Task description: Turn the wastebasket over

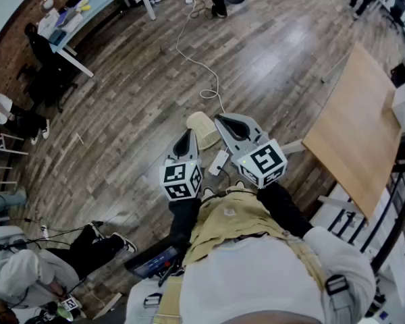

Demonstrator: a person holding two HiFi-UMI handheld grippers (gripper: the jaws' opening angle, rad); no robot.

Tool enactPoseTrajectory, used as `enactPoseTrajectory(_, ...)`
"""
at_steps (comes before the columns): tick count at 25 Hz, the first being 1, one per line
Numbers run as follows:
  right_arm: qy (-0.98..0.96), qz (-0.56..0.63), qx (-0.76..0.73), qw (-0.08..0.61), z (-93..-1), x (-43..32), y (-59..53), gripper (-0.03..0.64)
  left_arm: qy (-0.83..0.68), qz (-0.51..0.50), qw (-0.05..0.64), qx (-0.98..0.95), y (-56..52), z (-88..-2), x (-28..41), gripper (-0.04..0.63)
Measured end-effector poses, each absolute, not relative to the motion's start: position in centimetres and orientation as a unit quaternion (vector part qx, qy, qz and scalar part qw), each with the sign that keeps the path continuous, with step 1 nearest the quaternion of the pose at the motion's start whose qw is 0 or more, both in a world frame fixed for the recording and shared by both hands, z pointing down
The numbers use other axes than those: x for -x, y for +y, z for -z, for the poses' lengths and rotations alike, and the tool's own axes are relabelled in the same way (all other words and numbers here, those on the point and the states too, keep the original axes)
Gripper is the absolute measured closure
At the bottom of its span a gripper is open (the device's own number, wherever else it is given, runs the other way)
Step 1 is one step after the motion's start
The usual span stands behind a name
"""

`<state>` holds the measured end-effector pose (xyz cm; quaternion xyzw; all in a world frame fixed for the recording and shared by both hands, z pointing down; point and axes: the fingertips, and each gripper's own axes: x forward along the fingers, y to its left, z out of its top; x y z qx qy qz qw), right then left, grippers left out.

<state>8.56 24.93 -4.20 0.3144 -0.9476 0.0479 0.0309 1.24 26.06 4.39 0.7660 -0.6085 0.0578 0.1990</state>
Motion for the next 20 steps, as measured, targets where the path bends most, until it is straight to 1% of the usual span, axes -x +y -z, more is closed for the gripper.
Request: enactPoseTrajectory(20, -0.945, -0.054, -0.322, 0.038, 3.14, -7.7, 25.27, 0.595, -0.601, -0.058, 0.211, -0.769, 26.31, -5.38, -0.33, 0.594)
